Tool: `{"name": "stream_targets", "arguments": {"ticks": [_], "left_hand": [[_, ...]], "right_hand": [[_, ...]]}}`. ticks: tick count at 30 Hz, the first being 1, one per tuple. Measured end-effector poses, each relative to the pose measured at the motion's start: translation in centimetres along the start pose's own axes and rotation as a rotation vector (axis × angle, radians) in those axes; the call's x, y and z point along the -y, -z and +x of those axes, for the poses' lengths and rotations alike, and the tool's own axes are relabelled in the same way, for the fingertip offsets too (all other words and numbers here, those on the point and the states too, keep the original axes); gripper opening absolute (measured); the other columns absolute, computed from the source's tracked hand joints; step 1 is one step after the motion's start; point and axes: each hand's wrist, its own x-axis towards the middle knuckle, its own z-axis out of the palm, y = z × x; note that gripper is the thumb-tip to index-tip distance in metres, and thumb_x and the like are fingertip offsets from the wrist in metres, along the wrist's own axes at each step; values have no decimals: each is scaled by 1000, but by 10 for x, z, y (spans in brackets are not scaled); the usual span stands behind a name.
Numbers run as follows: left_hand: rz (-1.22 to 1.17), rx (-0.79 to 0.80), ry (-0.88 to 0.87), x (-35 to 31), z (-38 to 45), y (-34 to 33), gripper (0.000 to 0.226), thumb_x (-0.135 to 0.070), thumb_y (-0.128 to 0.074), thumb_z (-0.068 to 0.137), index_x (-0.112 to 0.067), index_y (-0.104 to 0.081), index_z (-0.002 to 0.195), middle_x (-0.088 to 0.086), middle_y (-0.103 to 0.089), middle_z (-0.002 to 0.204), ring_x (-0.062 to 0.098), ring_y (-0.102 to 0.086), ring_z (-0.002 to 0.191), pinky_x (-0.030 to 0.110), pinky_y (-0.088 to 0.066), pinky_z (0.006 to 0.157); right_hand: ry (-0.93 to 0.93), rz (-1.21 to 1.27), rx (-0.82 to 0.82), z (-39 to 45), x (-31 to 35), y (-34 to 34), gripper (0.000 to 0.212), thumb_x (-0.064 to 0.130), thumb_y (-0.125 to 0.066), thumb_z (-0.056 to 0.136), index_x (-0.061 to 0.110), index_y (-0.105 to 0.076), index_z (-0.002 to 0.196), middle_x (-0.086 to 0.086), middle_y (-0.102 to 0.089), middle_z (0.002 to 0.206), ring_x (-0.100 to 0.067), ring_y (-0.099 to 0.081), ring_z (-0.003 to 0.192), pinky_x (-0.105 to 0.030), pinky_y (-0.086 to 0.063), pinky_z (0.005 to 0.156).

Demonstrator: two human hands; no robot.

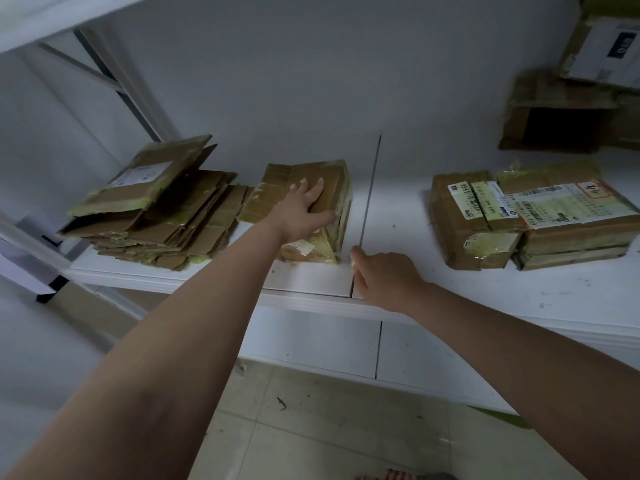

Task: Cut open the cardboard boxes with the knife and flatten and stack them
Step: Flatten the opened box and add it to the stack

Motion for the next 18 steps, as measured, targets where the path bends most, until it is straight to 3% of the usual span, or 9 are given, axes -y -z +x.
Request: {"name": "stream_targets", "arguments": {"ticks": [5, 9, 12, 15, 18], "left_hand": [[-56, 112, -102, 5, -9, 11, 74, -32, -59, 91, -39, -17, 152, -9, -2, 161, 16, 6, 149, 33, -13, 116], [113, 242, -227, 18, -18, 27, 74, -14, -54, 92, -46, -17, 149, -11, -3, 161, 19, 10, 148, 45, -2, 119], [128, 127, -245, 31, -22, 12, 66, -29, -53, 96, -51, -16, 146, -4, -2, 162, 24, 9, 148, 56, 3, 117], [15, -48, -303, 40, -24, -5, 56, -42, -51, 94, -42, -29, 146, 0, -16, 160, 23, 0, 149, 59, -2, 117], [19, -133, -340, 44, -25, -11, 54, -31, -53, 97, -34, -33, 147, 2, -24, 158, 25, -9, 148, 61, -8, 116]], "right_hand": [[-107, 110, -172, -8, -16, 0, 24, 28, -36, 99, 9, -44, 112, 0, -50, 67, -21, -45, 52, -28, -28, 46], [-54, 141, -316, -8, -24, 2, 24, 21, -39, 99, 9, -52, 115, -6, -58, 68, -28, -55, 57, -29, -32, 51], [39, 130, -353, -4, -24, 3, 16, 17, -53, 91, 12, -60, 104, -8, -64, 84, -28, -58, 72, -28, -35, 60], [31, 77, -360, 0, -23, 0, 14, 17, -64, 84, 14, -64, 98, -6, -65, 91, -28, -60, 79, -30, -42, 60], [41, 38, -384, 3, -21, 2, 28, 16, -72, 77, 18, -68, 105, -1, -65, 103, -26, -64, 82, -34, -50, 60]]}}
